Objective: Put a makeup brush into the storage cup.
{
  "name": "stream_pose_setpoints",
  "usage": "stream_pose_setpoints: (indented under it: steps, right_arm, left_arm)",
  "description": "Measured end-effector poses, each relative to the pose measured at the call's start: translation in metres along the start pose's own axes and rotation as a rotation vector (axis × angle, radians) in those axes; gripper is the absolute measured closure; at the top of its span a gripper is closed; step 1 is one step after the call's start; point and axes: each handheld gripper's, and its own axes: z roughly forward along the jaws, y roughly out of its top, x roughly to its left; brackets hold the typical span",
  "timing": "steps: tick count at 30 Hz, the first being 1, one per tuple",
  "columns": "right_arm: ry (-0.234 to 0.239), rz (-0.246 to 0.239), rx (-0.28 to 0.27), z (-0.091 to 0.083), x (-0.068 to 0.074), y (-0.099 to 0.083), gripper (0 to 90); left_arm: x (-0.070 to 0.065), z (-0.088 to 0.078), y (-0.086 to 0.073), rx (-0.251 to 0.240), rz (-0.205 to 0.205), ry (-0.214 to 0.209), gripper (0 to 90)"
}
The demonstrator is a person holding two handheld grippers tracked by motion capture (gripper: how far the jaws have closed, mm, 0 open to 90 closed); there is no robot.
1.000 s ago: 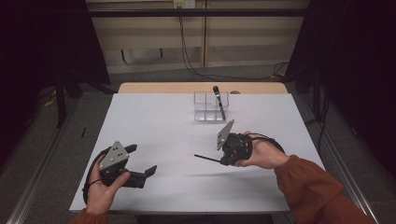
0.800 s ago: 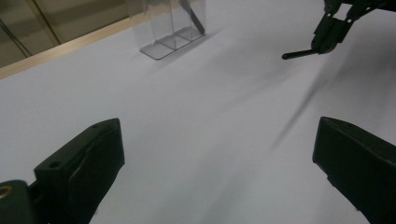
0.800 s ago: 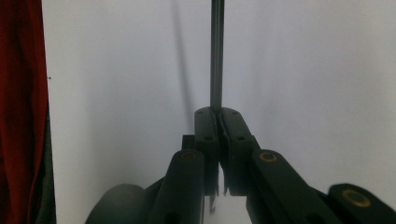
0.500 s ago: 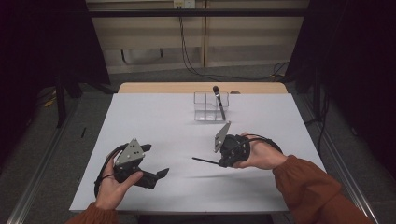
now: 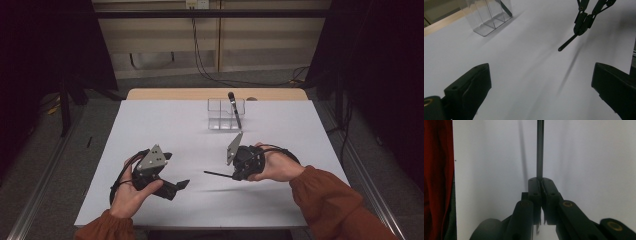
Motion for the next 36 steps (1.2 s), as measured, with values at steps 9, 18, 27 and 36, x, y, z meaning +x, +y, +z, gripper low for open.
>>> stream_pose_setpoints:
  steps: [9,18,27,36]
  right_arm:
    - [0.012,-0.024,0.016,0.002,0.003,0.005,87.2]
    - [0.018,-0.034,0.025,0.003,0.003,0.009,87.2]
    - [0.023,-0.046,0.028,0.004,0.003,0.012,87.2]
    - [0.021,-0.064,0.046,0.006,0.002,0.015,87.2]
  left_arm:
    - [-0.003,0.01,0.011,0.032,0.02,-0.034,2.9]
    - [-0.007,0.021,0.023,0.087,0.057,-0.073,3.7]
    - [-0.007,0.028,0.028,0.126,0.056,-0.087,3.7]
    - [-0.007,0.036,0.031,0.176,0.067,-0.121,3.7]
